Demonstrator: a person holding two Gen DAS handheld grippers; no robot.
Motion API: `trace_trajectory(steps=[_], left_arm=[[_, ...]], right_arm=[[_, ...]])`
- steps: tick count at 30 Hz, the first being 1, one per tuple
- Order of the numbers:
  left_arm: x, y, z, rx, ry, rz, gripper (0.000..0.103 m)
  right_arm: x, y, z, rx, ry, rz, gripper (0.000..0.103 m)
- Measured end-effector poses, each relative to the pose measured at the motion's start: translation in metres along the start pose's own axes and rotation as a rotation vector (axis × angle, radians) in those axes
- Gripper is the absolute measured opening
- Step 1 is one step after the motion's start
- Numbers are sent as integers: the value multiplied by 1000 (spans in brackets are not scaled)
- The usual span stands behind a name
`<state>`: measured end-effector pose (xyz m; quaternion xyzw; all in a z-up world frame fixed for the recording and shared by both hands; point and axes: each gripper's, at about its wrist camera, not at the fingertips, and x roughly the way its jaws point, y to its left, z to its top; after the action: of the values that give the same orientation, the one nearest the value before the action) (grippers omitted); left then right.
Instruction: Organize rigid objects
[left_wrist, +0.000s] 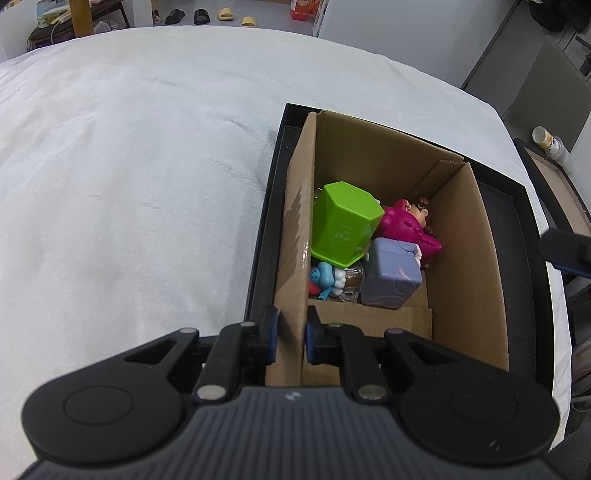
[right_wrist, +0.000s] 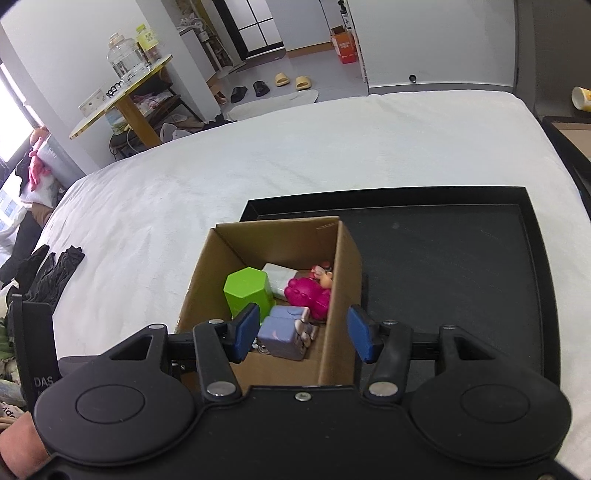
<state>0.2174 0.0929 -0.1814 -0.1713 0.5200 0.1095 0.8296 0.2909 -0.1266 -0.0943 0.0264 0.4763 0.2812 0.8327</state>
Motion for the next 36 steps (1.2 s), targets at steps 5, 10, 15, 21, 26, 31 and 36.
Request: trace_trajectory(steps=[5,10,15,21,26,31,36], left_arm=[[-1,-5,2,10,-6,8,13],[-1,-9,3,17,-7,17,13],[-1,-9,4,33,0,25,13],[-9,-11,7,50,11,39,14],[-19,-10,8,35,22,40,15],[-33,-12,6,41,12,37,37],[-52,-16,1,50,-18,12,59]], right_arm=[[-8,-10,-4,16,-12,-13,56],[-16,-21,-7,41,-22,-30,58],[-22,-31,-14,72,-33,-40,60],[-26,-41,-21,103,-32,-37,70],[-31,-44,-25,118,-42,-42,84],[-38,-47,-28,132,-49,-51,97],[-49,-48,-34,144,-68,-49,103]])
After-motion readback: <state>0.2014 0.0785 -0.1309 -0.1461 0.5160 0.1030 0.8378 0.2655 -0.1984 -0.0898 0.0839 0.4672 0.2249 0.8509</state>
